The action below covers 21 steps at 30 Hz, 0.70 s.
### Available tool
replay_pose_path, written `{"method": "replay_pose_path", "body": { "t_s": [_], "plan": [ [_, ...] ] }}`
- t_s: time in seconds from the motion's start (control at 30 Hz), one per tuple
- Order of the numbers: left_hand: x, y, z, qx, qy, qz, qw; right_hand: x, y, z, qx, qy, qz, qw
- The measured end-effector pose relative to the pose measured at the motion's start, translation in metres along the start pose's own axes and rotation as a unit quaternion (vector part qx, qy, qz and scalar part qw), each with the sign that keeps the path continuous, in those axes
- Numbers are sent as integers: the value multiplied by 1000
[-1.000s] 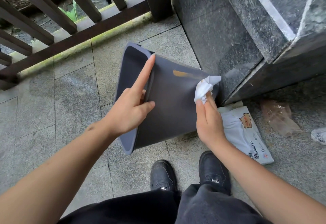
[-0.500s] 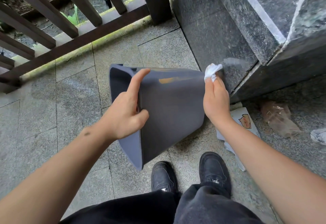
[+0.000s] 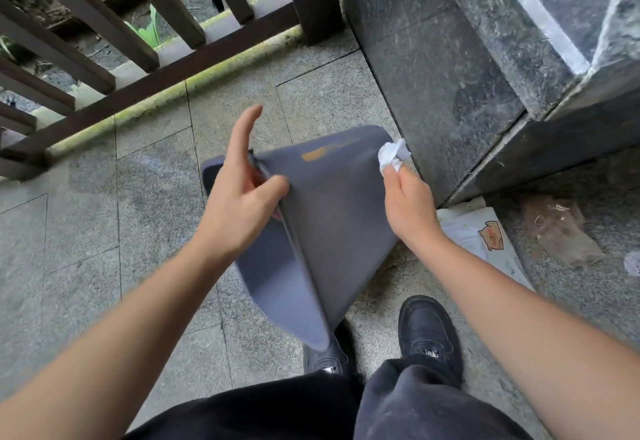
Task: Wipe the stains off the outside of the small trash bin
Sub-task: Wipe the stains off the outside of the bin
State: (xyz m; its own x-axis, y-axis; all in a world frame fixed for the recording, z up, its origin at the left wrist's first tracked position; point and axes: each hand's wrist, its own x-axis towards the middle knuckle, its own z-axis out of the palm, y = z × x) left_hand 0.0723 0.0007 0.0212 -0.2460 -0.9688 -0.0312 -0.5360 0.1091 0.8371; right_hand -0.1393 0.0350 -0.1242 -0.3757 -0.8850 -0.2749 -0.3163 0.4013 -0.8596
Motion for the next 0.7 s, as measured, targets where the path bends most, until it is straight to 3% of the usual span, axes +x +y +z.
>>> {"method": "replay_pose_path", "body": {
  "t_s": [0.1,0.37,0.57,0.7],
  "plan": [
    [-8,-8,-8,-45,-37,-30,998,2,4,-6,6,28,22,999],
    [-5,-30,-19,-130,-3,-130,983,6,7,-14,8,27,23,999],
    [-5,-31,-21,-129,-24,-140,981,18,2,-12,3,16,13,1000],
    [1,-27,-17,-2,32,-120,992,23,6,-9,15,0,13,1000]
  ]
}}
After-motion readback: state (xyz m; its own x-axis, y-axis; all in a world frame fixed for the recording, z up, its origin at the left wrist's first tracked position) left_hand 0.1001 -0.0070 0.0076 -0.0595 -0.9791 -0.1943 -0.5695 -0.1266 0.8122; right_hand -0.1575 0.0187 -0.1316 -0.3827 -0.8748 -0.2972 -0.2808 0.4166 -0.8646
